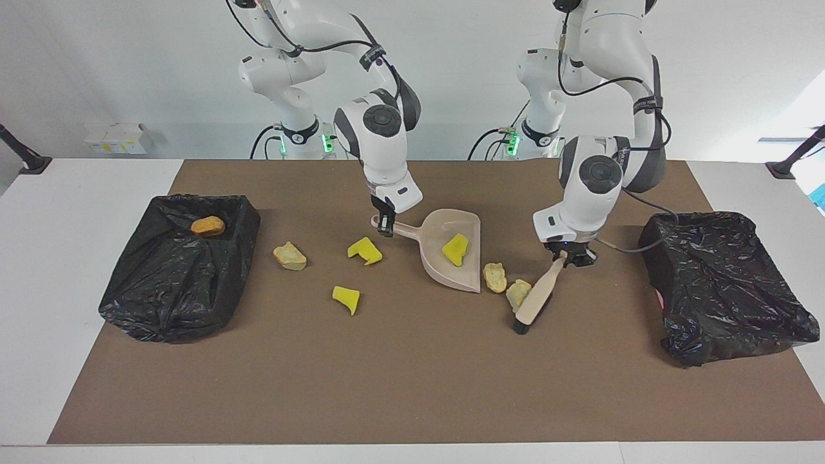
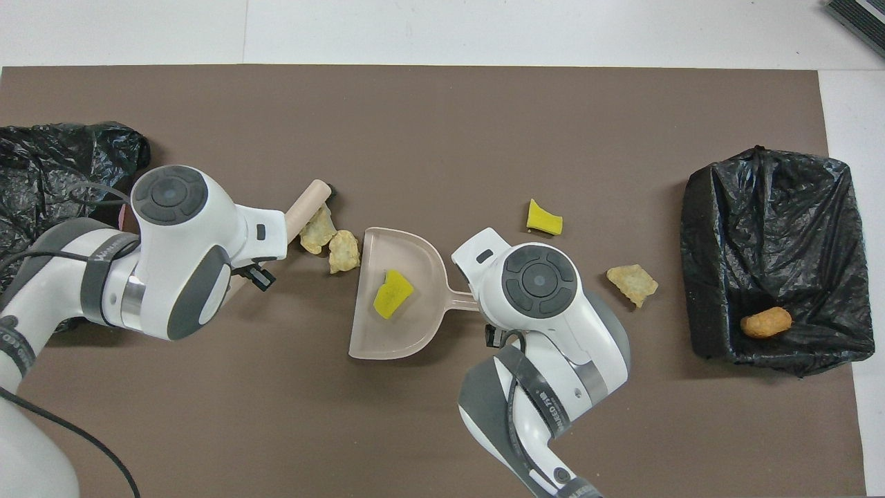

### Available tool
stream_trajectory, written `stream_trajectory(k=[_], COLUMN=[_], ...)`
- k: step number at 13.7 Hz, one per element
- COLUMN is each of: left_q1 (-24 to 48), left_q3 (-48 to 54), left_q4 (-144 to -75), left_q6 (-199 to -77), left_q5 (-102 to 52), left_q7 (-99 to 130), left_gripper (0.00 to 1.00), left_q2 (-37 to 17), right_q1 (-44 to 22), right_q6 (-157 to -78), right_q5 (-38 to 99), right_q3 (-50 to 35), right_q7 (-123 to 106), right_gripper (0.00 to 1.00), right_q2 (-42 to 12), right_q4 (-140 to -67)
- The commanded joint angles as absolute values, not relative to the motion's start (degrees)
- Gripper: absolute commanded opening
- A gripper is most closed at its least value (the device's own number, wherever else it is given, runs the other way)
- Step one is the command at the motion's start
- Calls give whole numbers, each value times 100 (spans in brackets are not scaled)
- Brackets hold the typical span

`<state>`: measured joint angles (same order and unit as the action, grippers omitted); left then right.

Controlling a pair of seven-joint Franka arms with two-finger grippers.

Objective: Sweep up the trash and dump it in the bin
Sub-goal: 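Sweep the tan chunks into the dustpan with the left gripper's brush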

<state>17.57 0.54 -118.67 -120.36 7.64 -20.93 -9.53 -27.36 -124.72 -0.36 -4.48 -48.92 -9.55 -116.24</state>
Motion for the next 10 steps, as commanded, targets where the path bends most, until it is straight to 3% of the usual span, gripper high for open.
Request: stream_trajectory(k=[1, 10], left_q1=[2257, 3339], left_q3=[-26, -18], left_q4=[-12576, -12683], left_q6=[-11988, -11531], left_q5=[590, -8], left_q7=[-1619, 174], left_gripper=[0, 0], left_q2=[-441, -176], right_q1=[-2725, -2733], right_q6=[-12463, -12568], right_q5=[-114, -123], right_q3=[-457, -448], right_q7=[-4702, -4728], right_gripper=[0, 0], right_q2=[-993, -1099], right_q4=[-11593, -11610])
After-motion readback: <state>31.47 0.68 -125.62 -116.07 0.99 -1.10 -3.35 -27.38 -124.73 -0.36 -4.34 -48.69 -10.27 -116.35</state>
